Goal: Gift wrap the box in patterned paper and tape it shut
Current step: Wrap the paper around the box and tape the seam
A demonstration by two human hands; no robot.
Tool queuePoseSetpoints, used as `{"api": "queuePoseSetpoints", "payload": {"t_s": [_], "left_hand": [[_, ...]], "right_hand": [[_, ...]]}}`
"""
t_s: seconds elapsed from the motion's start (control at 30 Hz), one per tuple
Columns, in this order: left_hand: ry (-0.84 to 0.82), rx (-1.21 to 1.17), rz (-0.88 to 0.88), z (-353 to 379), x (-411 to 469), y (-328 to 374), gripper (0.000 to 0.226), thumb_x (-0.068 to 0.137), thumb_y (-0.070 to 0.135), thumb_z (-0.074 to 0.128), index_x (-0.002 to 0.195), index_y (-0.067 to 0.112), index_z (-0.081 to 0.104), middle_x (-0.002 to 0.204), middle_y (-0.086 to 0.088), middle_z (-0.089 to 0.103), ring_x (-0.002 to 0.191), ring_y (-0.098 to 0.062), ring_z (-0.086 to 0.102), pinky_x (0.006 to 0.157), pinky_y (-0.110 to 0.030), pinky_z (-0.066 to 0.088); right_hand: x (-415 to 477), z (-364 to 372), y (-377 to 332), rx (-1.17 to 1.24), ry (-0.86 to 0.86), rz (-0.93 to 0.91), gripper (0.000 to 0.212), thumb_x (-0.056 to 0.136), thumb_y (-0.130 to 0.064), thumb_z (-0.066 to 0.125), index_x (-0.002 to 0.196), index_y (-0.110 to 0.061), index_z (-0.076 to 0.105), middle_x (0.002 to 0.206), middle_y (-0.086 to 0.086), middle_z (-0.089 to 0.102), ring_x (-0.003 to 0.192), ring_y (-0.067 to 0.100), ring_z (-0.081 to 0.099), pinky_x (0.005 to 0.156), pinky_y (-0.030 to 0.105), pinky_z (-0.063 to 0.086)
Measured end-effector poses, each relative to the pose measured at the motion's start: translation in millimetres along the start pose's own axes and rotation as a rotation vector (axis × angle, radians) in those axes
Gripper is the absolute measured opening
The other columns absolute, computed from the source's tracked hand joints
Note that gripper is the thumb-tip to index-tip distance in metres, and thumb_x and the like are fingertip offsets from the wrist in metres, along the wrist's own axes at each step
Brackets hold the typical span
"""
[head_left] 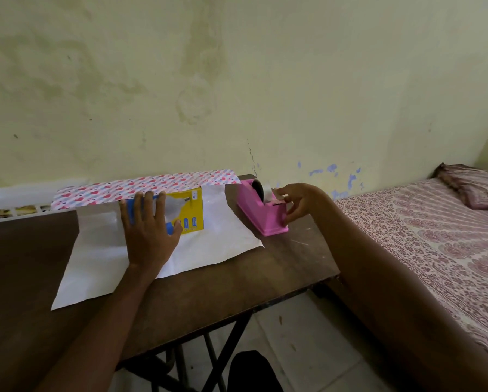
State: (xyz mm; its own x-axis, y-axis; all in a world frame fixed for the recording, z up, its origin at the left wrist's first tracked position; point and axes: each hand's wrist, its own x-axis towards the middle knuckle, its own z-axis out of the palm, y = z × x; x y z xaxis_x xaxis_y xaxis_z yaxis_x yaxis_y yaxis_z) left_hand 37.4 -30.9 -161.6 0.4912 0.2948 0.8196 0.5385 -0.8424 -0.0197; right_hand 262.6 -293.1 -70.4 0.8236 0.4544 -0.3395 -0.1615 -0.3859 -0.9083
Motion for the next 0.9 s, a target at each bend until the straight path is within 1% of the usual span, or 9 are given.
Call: {"api": "queuePoseSetpoints", "payload": {"t_s": [0.13, 0.23, 0.37, 0.43, 0.5, 0.57, 0.7, 0.83, 0.9], "left_hand": [[0.006, -0.001, -0.001, 0.0, 0.3, 0.2, 0.069, 0.084, 0.047, 0.060, 0.136, 0.005, 0.045, 0.136, -0.022, 0.044, 0.132, -0.041, 0.037, 0.116, -0.055, 0.016], [0.007, -0.004, -0.002, -0.8, 0.5, 1.1, 0.068, 0.084, 0.046, 0.060, 0.136, 0.005, 0.045, 0.136, -0.021, 0.044, 0.131, -0.040, 0.038, 0.116, -0.055, 0.016], [0.003, -0.010, -0.006, -1.4, 0.6, 1.3, 0.067, 0.084, 0.045, 0.060, 0.136, 0.006, 0.045, 0.136, -0.021, 0.044, 0.132, -0.040, 0.037, 0.116, -0.056, 0.015], [-0.001, -0.012, -0.008, -1.7, 0.5, 1.0, 0.068, 0.084, 0.045, 0.060, 0.136, 0.005, 0.045, 0.136, -0.021, 0.044, 0.132, -0.040, 0.037, 0.116, -0.055, 0.016], [-0.002, -0.013, -0.009, -1.8, 0.4, 1.0, 0.068, 0.084, 0.045, 0.061, 0.136, 0.005, 0.045, 0.137, -0.021, 0.044, 0.132, -0.041, 0.037, 0.116, -0.056, 0.016], [-0.008, -0.014, -0.011, -2.1, 0.4, 1.4, 0.068, 0.083, 0.045, 0.062, 0.136, 0.005, 0.045, 0.136, -0.022, 0.044, 0.132, -0.041, 0.037, 0.116, -0.055, 0.015], [-0.010, -0.014, -0.009, -2.6, 0.6, 1.6, 0.068, 0.083, 0.044, 0.063, 0.135, 0.005, 0.045, 0.136, -0.022, 0.044, 0.132, -0.041, 0.037, 0.116, -0.056, 0.014], [-0.006, -0.014, -0.009, -4.1, 0.2, 2.6, 0.067, 0.083, 0.043, 0.063, 0.135, 0.005, 0.045, 0.136, -0.022, 0.043, 0.132, -0.041, 0.037, 0.115, -0.056, 0.015], [-0.007, -0.017, -0.008, -4.1, 0.1, 2.3, 0.067, 0.083, 0.044, 0.063, 0.135, 0.005, 0.045, 0.137, -0.022, 0.043, 0.132, -0.041, 0.036, 0.115, -0.056, 0.016]], "right_hand": [[-1.9, 0.5, -1.4, -0.033, 0.001, 0.089, 0.022, 0.092, -0.019, 0.066, 0.109, -0.006, 0.060, 0.113, 0.014, 0.057, 0.087, 0.032, 0.064, 0.053, 0.045, 0.060], [-2.5, 2.0, 1.4, 0.037, 0.044, 0.122, 0.017, 0.089, -0.015, 0.070, 0.100, -0.005, 0.063, 0.121, 0.020, 0.051, 0.085, 0.032, 0.062, 0.052, 0.042, 0.060], [-0.5, 2.7, 9.8, 0.135, 0.043, 0.083, 0.038, 0.086, -0.015, 0.073, 0.119, -0.001, 0.060, 0.109, 0.014, 0.059, 0.080, 0.027, 0.063, 0.075, 0.048, 0.059], [0.3, 2.4, 10.9, 0.226, 0.018, 0.056, 0.036, 0.088, -0.014, 0.070, 0.120, -0.001, 0.060, 0.110, 0.013, 0.060, 0.084, 0.026, 0.062, 0.081, 0.050, 0.058], [2.7, 1.8, 13.0, 0.303, -0.006, 0.034, 0.032, 0.091, -0.015, 0.067, 0.119, -0.002, 0.062, 0.114, 0.011, 0.061, 0.090, 0.025, 0.061, 0.094, 0.049, 0.054], [3.8, 0.8, 15.1, 0.344, -0.022, 0.009, 0.028, 0.093, -0.015, 0.064, 0.119, -0.003, 0.063, 0.119, 0.011, 0.059, 0.099, 0.025, 0.059, 0.098, 0.049, 0.052], [-1.0, 1.5, 23.2, 0.401, -0.062, -0.053, 0.033, 0.094, -0.020, 0.064, 0.119, -0.001, 0.058, 0.117, 0.011, 0.055, 0.108, 0.025, 0.053, 0.094, 0.048, 0.052], [-5.5, 2.2, 34.5, 0.468, -0.091, -0.089, 0.027, 0.091, -0.020, 0.065, 0.110, -0.002, 0.059, 0.109, 0.010, 0.051, 0.103, 0.024, 0.050, 0.071, 0.038, 0.051], [-2.9, 1.8, 40.1, 0.480, -0.096, -0.107, 0.034, 0.091, -0.015, 0.064, 0.120, 0.002, 0.059, 0.115, 0.011, 0.048, 0.106, 0.025, 0.047, 0.063, 0.036, 0.050]]}}
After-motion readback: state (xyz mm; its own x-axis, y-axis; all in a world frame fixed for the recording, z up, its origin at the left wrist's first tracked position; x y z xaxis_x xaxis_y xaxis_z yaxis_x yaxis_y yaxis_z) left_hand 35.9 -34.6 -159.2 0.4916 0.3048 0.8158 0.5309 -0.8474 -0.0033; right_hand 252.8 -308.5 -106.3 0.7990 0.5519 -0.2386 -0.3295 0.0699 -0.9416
